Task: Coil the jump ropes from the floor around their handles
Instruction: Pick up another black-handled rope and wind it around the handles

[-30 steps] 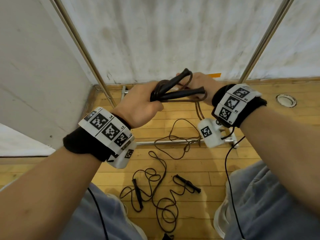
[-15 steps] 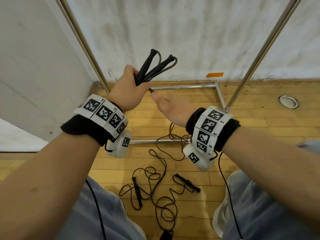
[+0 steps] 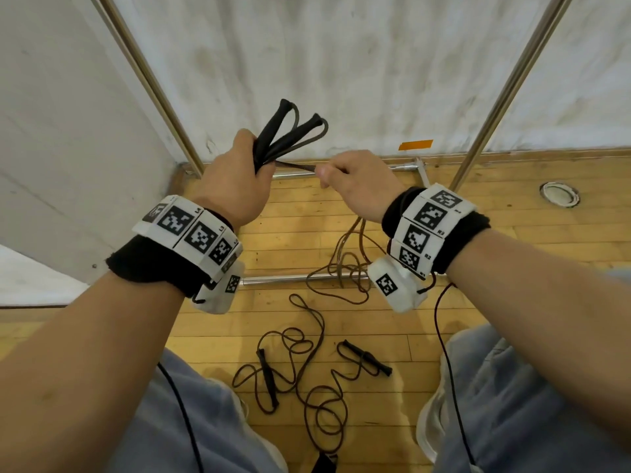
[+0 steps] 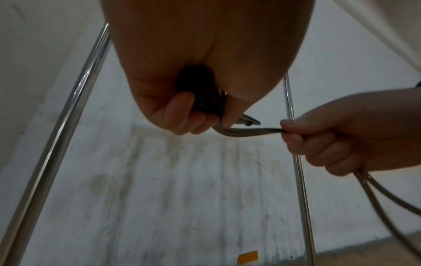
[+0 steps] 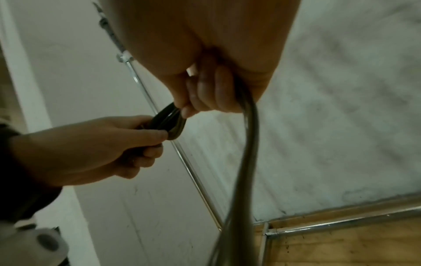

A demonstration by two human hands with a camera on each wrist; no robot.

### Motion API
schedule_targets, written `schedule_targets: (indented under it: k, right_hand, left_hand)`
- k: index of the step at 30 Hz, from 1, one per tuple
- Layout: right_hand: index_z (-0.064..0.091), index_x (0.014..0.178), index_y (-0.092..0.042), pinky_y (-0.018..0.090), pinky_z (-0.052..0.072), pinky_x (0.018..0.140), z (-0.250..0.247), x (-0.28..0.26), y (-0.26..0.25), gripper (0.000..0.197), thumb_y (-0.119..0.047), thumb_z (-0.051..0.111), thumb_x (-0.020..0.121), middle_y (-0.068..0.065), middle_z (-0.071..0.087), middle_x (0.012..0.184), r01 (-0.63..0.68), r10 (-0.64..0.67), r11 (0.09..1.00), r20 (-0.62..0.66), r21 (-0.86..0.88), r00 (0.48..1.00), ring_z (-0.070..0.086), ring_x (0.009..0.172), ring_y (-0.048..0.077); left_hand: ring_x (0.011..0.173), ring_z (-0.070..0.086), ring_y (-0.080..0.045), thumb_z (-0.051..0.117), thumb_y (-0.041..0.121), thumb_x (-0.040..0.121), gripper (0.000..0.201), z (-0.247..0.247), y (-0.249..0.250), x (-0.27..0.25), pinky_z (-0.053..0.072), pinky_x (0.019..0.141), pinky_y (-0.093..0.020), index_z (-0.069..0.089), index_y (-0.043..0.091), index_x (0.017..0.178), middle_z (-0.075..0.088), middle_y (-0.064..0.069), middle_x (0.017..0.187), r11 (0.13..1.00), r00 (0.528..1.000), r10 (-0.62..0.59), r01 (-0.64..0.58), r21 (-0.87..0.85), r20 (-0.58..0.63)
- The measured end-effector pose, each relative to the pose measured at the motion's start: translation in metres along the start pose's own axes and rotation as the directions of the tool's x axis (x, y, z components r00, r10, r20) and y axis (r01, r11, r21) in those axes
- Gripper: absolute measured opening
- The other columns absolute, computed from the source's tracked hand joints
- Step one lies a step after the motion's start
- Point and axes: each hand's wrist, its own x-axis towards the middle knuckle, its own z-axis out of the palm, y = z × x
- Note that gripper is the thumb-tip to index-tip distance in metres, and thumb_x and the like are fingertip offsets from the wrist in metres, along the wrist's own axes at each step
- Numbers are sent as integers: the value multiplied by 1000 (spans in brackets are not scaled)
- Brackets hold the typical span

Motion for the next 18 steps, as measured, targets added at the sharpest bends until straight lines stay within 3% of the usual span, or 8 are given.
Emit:
schedule_targets:
  k: [1, 3, 7, 9, 12, 14, 16, 18]
  right_hand:
    - [61, 75, -16, 25, 39, 61, 1, -1, -3, 35, -35, 43, 98, -1, 55, 65, 26, -25, 1000, 17, -16, 1000, 51, 56, 1]
    - [59, 75, -10, 11, 33, 50, 4, -4, -11, 37, -33, 42, 98, -5, 47, 58, 74, -73, 997, 40, -25, 997, 45, 47, 0]
    - [61, 80, -12, 10, 32, 42, 12, -8, -21, 30, -27, 42, 99, -8, 41, 54, 117, -117, 993, 113, 2, 987, 39, 39, 0]
    - [62, 87, -12, 10, 31, 40, 13, -11, -24, 27, -25, 42, 98, -9, 42, 55, 106, -112, 993, 167, 46, 979, 38, 38, 0]
    - [61, 87, -13, 8, 31, 43, 11, -14, -29, 22, -22, 44, 98, -11, 44, 57, 98, -117, 989, 173, 114, 978, 42, 41, -4]
    - [59, 82, -16, 7, 33, 47, 10, -15, -32, 22, -22, 46, 97, -13, 43, 58, 119, -138, 986, 182, 116, 974, 44, 45, -8]
    - [55, 71, -20, 10, 32, 48, 10, -16, -33, 26, -23, 48, 97, -12, 41, 56, 140, -157, 985, 206, 97, 966, 42, 44, -4]
    - [57, 71, -16, 14, 30, 48, 7, -18, -30, 27, -24, 50, 96, -10, 41, 55, 142, -147, 989, 218, 41, 965, 38, 42, 1]
  left_hand:
    - [61, 49, -17, 49, 29, 97, 19, 0, -1, 0, 34, 53, -32, 34, 18, 101, 47, 3, 72, 1000, 1000, -11, 11, -1, 22]
    - [62, 48, -16, 51, 26, 96, 20, 1, 0, -2, 33, 52, -31, 36, 16, 105, 46, 4, 74, 999, 995, -40, 39, 12, 90]
    - [73, 56, -24, 50, 24, 96, 24, 7, 5, -5, 46, 65, -37, 39, 13, 115, 55, -3, 85, 998, 969, -52, 42, 44, 242]
    - [75, 58, -22, 51, 26, 96, 25, 12, 6, -8, 50, 72, -39, 40, 14, 114, 59, -4, 89, 998, 957, -6, -10, 55, 290]
    - [79, 57, -15, 59, 42, 85, 42, 20, 8, -12, 43, 62, -28, 44, 19, 116, 58, 6, 93, 988, 954, 113, -138, 75, 276]
    - [67, 50, -10, 46, 51, 80, 44, 26, 13, -12, 33, 53, -22, 47, 21, 111, 52, 13, 82, 977, 962, 140, -173, 127, 233]
    - [56, 42, -6, 38, 42, 86, 26, 32, 15, -9, 25, 47, -22, 41, 21, 100, 44, 12, 72, 961, 972, 81, -134, 241, 219]
    - [54, 41, -8, 40, 34, 93, 16, 35, 11, -6, 24, 45, -25, 34, 19, 94, 42, 8, 67, 956, 980, 19, -77, 283, 200]
